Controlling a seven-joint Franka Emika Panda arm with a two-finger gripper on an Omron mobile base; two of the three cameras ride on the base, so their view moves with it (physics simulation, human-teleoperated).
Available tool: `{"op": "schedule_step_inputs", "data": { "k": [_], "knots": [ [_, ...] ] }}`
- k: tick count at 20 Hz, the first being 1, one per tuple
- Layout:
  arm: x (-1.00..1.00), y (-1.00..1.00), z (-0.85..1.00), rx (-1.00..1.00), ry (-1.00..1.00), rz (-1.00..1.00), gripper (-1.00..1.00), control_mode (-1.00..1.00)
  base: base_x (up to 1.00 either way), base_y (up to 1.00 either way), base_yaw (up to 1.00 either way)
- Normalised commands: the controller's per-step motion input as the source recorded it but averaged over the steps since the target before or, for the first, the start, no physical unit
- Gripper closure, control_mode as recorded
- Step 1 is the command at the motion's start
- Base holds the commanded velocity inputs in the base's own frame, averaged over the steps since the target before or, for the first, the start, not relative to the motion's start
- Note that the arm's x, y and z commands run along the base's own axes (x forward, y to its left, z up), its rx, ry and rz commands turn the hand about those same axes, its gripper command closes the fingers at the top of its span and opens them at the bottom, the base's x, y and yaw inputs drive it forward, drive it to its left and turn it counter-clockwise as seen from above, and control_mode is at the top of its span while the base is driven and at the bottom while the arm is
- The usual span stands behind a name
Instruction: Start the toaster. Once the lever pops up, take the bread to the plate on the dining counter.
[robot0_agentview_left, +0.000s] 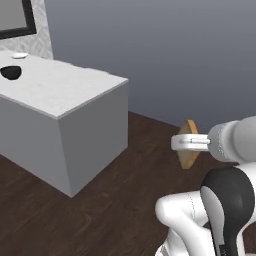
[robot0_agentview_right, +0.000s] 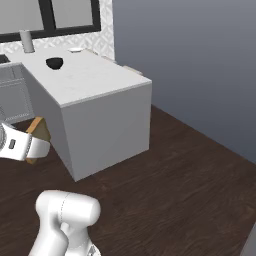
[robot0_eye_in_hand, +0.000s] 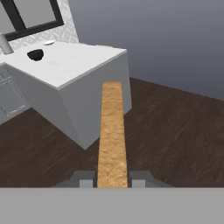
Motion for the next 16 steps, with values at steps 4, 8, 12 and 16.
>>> {"op": "schedule_step_inputs", "data": {
  "k": [4,8,12,16],
  "knots": [
    [0.0,0.0,0.0,0.0,0.0,0.0,1.0,1.0,1.0,0.0,-0.09],
    [0.0,0.0,0.0,0.0,0.0,0.0,1.0,1.0,1.0,0.0,-0.08],
    [0.0,0.0,0.0,0.0,0.0,0.0,1.0,1.0,1.0,-0.16,-0.05],
    [0.0,0.0,0.0,0.0,0.0,0.0,1.0,1.0,1.0,-0.63,0.0]
  ]
}}
